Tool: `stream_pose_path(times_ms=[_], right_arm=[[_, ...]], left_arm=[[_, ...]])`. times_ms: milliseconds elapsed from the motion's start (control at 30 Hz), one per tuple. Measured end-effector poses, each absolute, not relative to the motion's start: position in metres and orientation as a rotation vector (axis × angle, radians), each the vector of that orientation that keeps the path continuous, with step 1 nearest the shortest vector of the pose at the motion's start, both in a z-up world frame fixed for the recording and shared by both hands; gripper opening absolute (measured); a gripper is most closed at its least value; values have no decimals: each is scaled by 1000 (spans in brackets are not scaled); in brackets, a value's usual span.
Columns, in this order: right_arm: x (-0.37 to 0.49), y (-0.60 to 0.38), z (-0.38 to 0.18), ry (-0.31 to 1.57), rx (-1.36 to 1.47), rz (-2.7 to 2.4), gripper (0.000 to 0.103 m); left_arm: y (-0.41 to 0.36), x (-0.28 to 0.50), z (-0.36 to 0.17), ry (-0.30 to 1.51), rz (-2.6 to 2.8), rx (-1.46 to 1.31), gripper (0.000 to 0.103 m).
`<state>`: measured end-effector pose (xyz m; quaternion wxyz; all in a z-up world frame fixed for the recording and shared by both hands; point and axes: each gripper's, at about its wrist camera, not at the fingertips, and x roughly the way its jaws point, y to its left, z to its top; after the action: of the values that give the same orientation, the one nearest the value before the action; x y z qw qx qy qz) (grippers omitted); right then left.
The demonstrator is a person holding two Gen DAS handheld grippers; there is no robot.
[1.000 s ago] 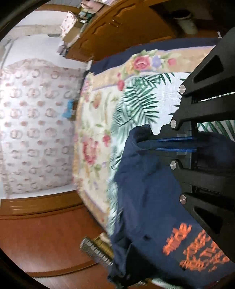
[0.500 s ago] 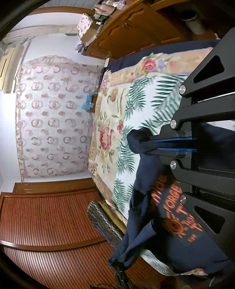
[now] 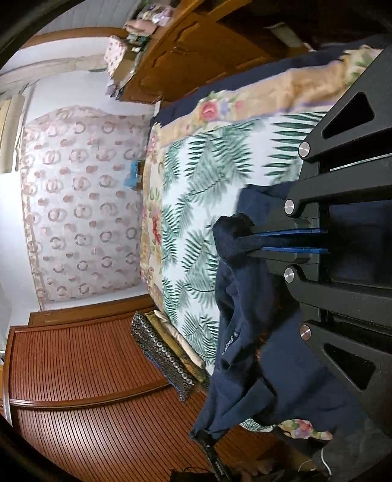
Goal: Fold small clothes
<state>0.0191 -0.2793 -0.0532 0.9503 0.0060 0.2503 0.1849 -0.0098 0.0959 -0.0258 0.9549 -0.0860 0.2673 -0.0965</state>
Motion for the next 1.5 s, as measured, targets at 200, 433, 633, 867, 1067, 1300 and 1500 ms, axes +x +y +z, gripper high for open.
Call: stream_pose_path(times_ms=[200,433,633,867,1067,1300,1500], right_arm=[[-16,-277,-36,501,-23,368,6],[-35,-274,-38,524,-52,374,6],[-16,-271,-56,617,-69,348,6],[-7,-271,-50,643,-60,334,6],[-11,-269,-42,618,-68,344,6],[-15,-274,-38,601,-58,356,8],[-13,-282,-29,569,-44,334,36]], left_arm=[[100,-35,-12,511,-170,-154,5],[90,-30,-33,597,-150,-94,5],[88,-26,-55,667,-129,-75,5],[92,-30,-52,658,-143,-81,22],[98,-31,-36,597,-153,-118,52],[101,-23,-32,585,-166,-137,81],[104,2,-26,588,-164,-110,81]])
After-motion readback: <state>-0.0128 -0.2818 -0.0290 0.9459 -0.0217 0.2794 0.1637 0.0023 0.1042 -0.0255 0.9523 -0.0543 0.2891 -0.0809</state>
